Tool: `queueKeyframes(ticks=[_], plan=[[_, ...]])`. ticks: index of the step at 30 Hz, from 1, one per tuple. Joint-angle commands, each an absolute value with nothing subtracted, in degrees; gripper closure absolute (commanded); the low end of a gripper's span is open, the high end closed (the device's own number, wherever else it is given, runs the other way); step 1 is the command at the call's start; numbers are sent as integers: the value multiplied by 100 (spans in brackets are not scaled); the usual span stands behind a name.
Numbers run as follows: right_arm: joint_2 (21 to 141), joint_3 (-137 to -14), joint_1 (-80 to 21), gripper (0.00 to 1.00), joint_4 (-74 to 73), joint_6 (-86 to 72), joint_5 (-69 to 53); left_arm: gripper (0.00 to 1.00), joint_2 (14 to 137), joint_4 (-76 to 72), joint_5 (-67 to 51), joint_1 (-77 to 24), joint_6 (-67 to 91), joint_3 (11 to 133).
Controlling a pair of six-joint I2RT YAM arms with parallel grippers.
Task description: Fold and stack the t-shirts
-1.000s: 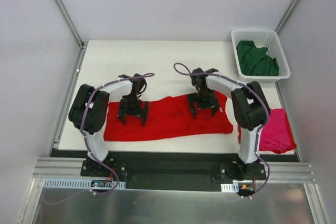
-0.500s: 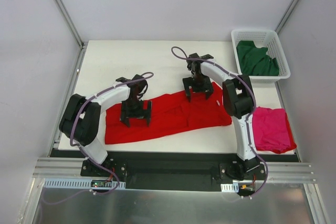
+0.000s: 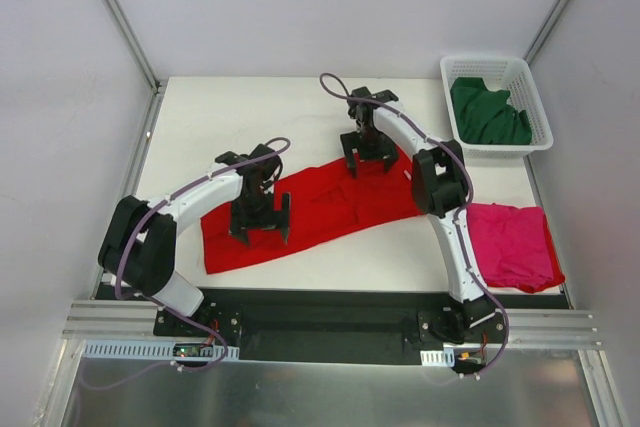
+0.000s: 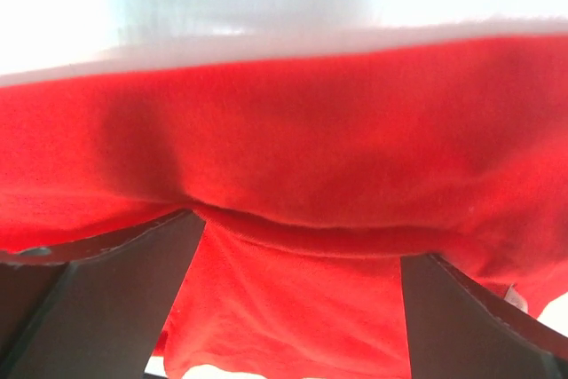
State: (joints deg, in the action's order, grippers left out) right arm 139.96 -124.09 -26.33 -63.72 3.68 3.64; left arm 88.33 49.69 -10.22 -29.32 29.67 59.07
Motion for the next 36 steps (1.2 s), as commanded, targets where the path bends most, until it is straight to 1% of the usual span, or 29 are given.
queueKeyframes(ticks=[1,4,10,13,17,21,26,28,31,34,36], plan=[[14265,-12832,-2540,4,-6066,492,800,1,8517,5212,-1195,-3032,3094,6117],[14387,-13112,-2479,4,-6021,475,782,1,8421,5291,-1257,-3041,3103,6222],[14458,-13421,-2400,4,-5521,536,1318,1,7946,5466,-1248,-3085,3146,6188],[14546,-13727,-2224,4,-5423,563,1397,1,7700,5572,-1222,-3085,3164,6126],[14405,-13518,-2004,4,-4809,545,1064,1,7410,5721,-1187,-3085,3234,5933],[14572,-13807,-1873,4,-4291,554,687,1,7120,5915,-1099,-3085,3322,5757],[14616,-13781,-1837,4,-3569,519,247,1,6786,6143,-1028,-3076,3410,5625],[14511,-13720,-1819,4,-3288,484,79,1,6680,6179,-985,-3076,3436,5608],[14073,-13667,-1872,4,-3278,431,-106,1,6636,6223,-949,-3076,3489,5625],[13187,-13510,-2249,4,-3551,650,182,1,6688,6196,-897,-3085,3542,5712],[12476,-12933,-2636,4,-3454,634,124,1,6750,6188,-844,-3076,3542,5826]])
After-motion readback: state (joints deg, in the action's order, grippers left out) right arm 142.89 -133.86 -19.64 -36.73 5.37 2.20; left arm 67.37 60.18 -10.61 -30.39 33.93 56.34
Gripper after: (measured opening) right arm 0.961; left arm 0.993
